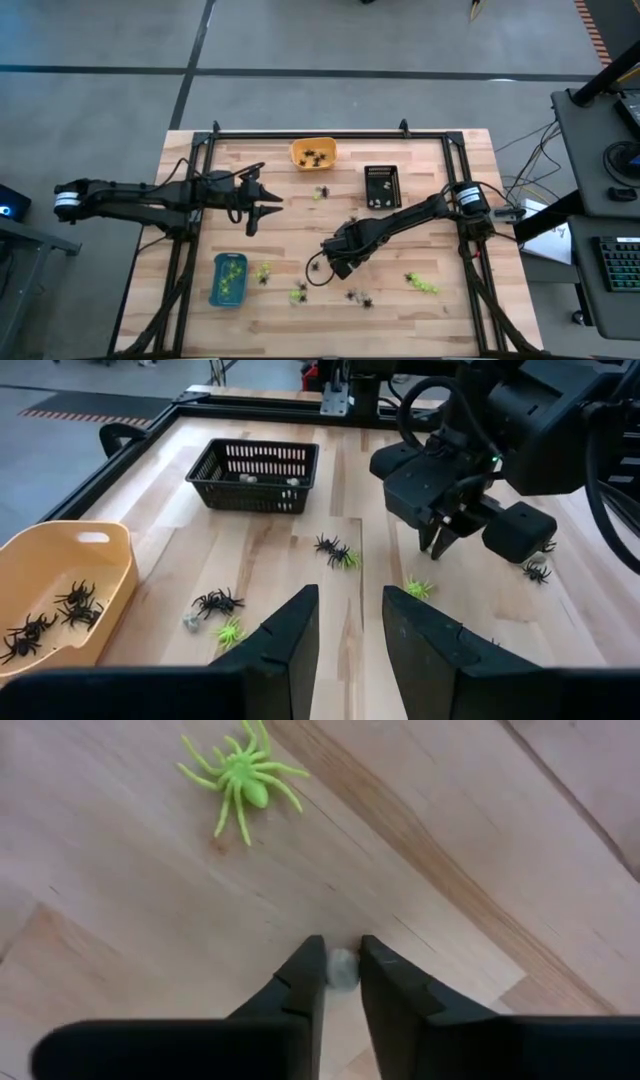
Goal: Sort Halloween decoration
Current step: Put the white skull toy into the black bin
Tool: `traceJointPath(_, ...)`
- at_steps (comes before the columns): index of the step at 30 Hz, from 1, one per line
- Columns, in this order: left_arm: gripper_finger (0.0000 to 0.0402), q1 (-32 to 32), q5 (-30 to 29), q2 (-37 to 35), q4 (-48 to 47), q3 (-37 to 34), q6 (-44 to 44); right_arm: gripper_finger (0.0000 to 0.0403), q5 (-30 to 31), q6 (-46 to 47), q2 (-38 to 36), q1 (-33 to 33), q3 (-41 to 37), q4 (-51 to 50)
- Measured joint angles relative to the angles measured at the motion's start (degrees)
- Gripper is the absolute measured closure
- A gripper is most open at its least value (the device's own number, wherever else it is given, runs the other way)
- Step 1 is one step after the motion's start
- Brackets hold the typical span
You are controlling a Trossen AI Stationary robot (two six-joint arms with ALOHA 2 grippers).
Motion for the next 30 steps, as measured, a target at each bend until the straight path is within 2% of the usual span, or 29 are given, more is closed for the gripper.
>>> traceJointPath(5,0.0306,0.0,0.0,0.6,0.3,0.0,0.0,0.0380,0.3,-0.2,0.0,0.1,0.0,0.0)
traceJointPath(15,0.0306,0.0,0.0,0.8,2.0,0.0,-0.8,0.0393,0.7,-3.6,0.0,0.1,0.4,-0.1)
traceJointPath(18,0.0306,0.0,0.0,0.8,2.1,0.0,-1.0,0.0394,1.4,-8.6,-0.2,0.1,0.9,-0.2)
traceJointPath(21,0.0306,0.0,0.0,0.8,2.2,0.0,-1.1,0.0394,1.1,-19.1,-1.3,0.3,1.2,-0.8)
traceJointPath(23,0.0306,0.0,0.0,0.9,2.2,0.0,-1.1,0.0394,-0.1,-26.5,-2.3,0.9,1.3,-1.2)
traceJointPath(25,0.0306,0.0,0.0,0.9,2.2,0.0,-1.5,0.0390,-2.0,-29.2,-3.4,1.2,1.3,-1.5)
traceJointPath(28,0.0306,0.0,0.0,0.9,2.2,0.0,-2.1,0.0371,-6.8,-27.8,-4.3,0.9,1.3,-3.0)
traceJointPath(30,0.0306,0.0,0.0,0.9,2.2,0.0,-2.6,0.0352,-7.5,-24.8,-4.3,0.6,1.4,-4.7)
